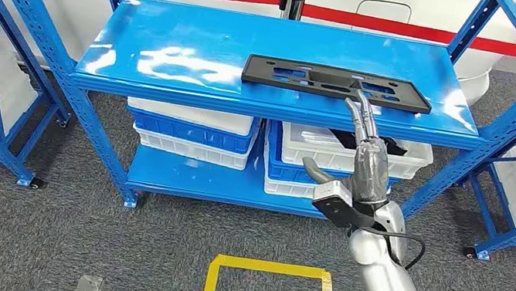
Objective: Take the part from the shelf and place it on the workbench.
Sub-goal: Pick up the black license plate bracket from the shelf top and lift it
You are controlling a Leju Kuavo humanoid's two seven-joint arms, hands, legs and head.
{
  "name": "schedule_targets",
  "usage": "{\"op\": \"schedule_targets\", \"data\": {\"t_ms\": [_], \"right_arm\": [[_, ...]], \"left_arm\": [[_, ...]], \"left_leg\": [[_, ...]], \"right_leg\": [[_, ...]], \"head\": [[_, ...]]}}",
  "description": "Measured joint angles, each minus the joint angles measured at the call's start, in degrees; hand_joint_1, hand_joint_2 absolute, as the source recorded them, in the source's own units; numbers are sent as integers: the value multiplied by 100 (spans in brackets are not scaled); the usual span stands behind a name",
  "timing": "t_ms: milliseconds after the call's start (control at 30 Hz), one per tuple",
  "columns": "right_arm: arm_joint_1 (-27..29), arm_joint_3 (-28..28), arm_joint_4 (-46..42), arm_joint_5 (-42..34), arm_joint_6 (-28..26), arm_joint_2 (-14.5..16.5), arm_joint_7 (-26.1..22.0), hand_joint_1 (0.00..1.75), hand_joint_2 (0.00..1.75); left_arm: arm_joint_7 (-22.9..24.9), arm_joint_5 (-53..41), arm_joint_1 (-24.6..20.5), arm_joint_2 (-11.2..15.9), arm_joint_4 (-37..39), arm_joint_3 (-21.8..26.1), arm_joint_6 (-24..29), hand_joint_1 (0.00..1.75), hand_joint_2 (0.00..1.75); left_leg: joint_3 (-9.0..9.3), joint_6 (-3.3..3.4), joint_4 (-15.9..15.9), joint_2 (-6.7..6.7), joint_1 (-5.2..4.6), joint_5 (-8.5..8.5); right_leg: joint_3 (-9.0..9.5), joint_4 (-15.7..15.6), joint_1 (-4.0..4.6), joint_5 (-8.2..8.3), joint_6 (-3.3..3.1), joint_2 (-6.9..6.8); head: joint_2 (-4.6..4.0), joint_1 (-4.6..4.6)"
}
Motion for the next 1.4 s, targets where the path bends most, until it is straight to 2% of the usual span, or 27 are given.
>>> {"op": "schedule_targets", "data": {"t_ms": [67, 167, 300, 500, 767, 867, 967, 1100, 1167, 1200, 1300, 1333, 1367, 1400], "right_arm": [[-65, 138, 1, 337, 22, -14, 184, 0, 175], [-360, 597, 94, 1132, 272, -38, 741, 0, 175], [-893, 1178, 587, 1454, 648, -31, 1198, 0, 175], [-1419, 1647, 1591, 1504, 815, 64, 1481, 0, 175], [-1896, 1853, 2804, 1575, 813, 397, 1748, 0, 175], [-2009, 1878, 3043, 1575, 811, 457, 1764, 0, 175], [-2092, 1900, 3185, 1574, 809, 501, 1777, 0, 175], [-2190, 1907, 3267, 1602, 799, 527, 1818, 0, 175], [-2230, 1907, 3283, 1622, 792, 525, 1831, 0, 175], [-2250, 1907, 3287, 1632, 790, 523, 1834, 0, 175], [-2276, 1907, 3294, 1647, 798, 516, 1840, 0, 175], [-2274, 1907, 3296, 1648, 802, 512, 1842, 0, 175], [-2273, 1906, 3296, 1647, 805, 503, 1842, 0, 175], [-2277, 1906, 3296, 1646, 806, 493, 1842, 0, 175]], "left_arm": [[0, -11, 10, 2, 3, 3, -17, 0, 0], [9, -50, 22, 6, 11, 9, -87, 0, 0], [52, -138, 20, 9, 14, 11, -181, 0, 0], [165, -221, -7, 9, 14, 11, -169, 0, 0], [255, -173, -16, 10, 15, 17, -153, 0, 0], [323, -153, -17, 11, 19, 34, -196, 0, 0], [328, -124, -18, 25, 22, 39, -319, 0, 0], [329, -142, -26, 49, 23, 42, -373, 0, 0], [339, -161, -39, 54, 23, 43, -368, 0, 0], [348, -172, -47, 56, 23, 45, -367, 0, 0], [368, -209, -62, 55, 23, 48, -370, 0, 0], [372, -219, -61, 51, 24, 48, -371, 0, 0], [375, -223, -61, 49, 25, 48, -371, 0, 0], [377, -224, -60, 47, 26, 49, -371, 0, 0]], "left_leg": [[0, 0, 0, 1, 0, 0], [1, -2, 0, 3, 0, 1], [1, -7, 0, -5, 0, 9], [-4, -8, 1, -5, -2, 10], [-5, -8, 1, -6, -2, 10], [-5, -8, 2, -6, -2, 10], [-19, 3, 30, -7, -17, 2], [-43, 52, 22, -10, -13, -9], [-1, 110, -31, -9, 16, 7], [25, 132, -50, -6, 33, 17], [31, 146, -60, -3, 55, 26], [36, 137, -57, -9, 60, 19], [46, 119, -52, -20, 70, 7], [65, 92, -46, -32, 86, -11]], "right_leg": [[-1, 1, 0, 0, 0, 1], [-3, 3, 0, 0, 0, 2], [-3, 3, 0, 0, 0, -5], [-2, 5, 0, 1, 0, -5], [-4, 4, 0, 1, 0, -5], [-4, 4, 0, 1, 1, -5], [-9, -4, -34, 11, 17, -5], [-12, 47, -70, 55, 67, -3], [-112, 254, -64, -5, 79, 1], [-247, 484, -64, -105, 66, 3], [-898, 1595, -70, -494, 42, 7], [-1054, 1806, -75, -530, 66, 8], [-1110, 1798, -86, -468, 108, 8], [-1060, 1562, -103, -310, 170, 8]], "head": [[-1, -1], [0, 0], [-1, -1], [-1, 1], [-2, 0], [-1, 0], [-1, -1], [-1, -2], [-1, 1], [-1, 6], [-1, 17], [-1, 16], [-1, 18], [-1, 17]]}}
